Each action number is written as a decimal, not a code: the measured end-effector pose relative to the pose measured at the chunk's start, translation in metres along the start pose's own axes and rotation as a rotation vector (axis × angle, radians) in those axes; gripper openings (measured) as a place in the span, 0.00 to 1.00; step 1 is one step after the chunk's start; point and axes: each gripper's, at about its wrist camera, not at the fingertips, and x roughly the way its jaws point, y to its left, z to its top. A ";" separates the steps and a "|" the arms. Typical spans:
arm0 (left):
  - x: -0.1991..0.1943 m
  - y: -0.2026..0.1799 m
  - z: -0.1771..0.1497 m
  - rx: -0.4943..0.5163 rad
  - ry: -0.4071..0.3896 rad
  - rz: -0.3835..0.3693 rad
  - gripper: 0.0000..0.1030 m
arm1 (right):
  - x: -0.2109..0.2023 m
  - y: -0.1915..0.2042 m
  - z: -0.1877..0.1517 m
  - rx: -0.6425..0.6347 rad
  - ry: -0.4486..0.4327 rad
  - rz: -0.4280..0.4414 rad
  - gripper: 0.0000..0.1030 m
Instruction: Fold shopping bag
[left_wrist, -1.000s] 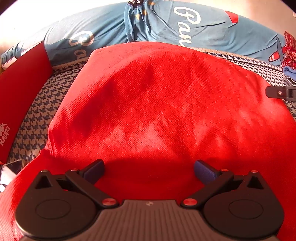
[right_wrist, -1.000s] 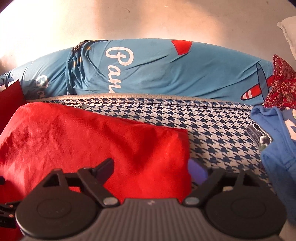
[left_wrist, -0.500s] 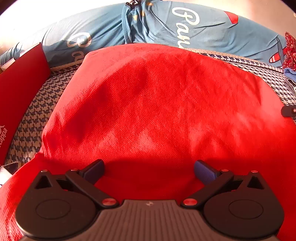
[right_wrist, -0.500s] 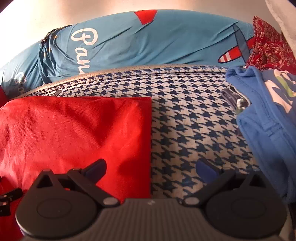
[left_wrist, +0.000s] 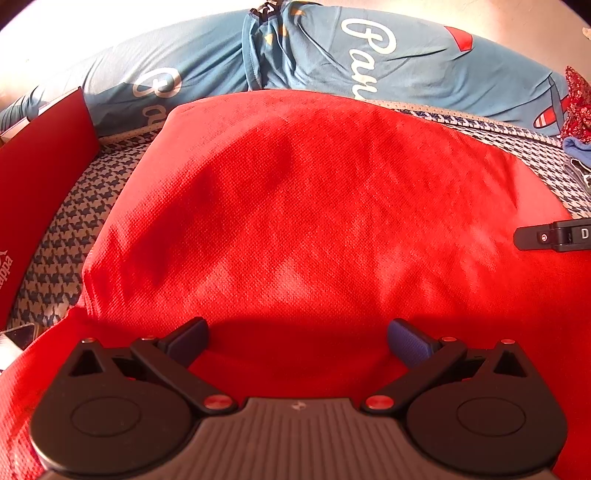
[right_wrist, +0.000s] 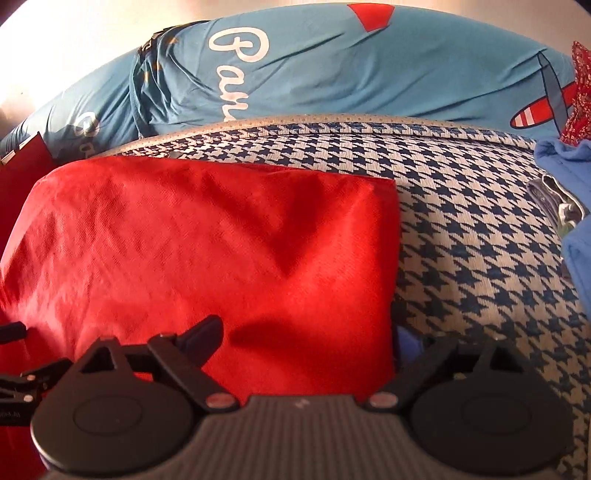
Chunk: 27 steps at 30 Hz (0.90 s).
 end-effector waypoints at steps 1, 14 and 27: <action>0.000 0.000 0.000 0.000 -0.001 0.001 1.00 | 0.000 -0.001 0.000 0.000 -0.007 -0.001 0.58; -0.001 -0.002 0.001 -0.013 -0.006 -0.007 1.00 | 0.000 -0.004 0.006 0.015 -0.107 0.042 0.08; -0.010 -0.023 -0.001 0.095 -0.024 -0.029 1.00 | -0.003 -0.021 0.014 -0.015 -0.205 -0.168 0.12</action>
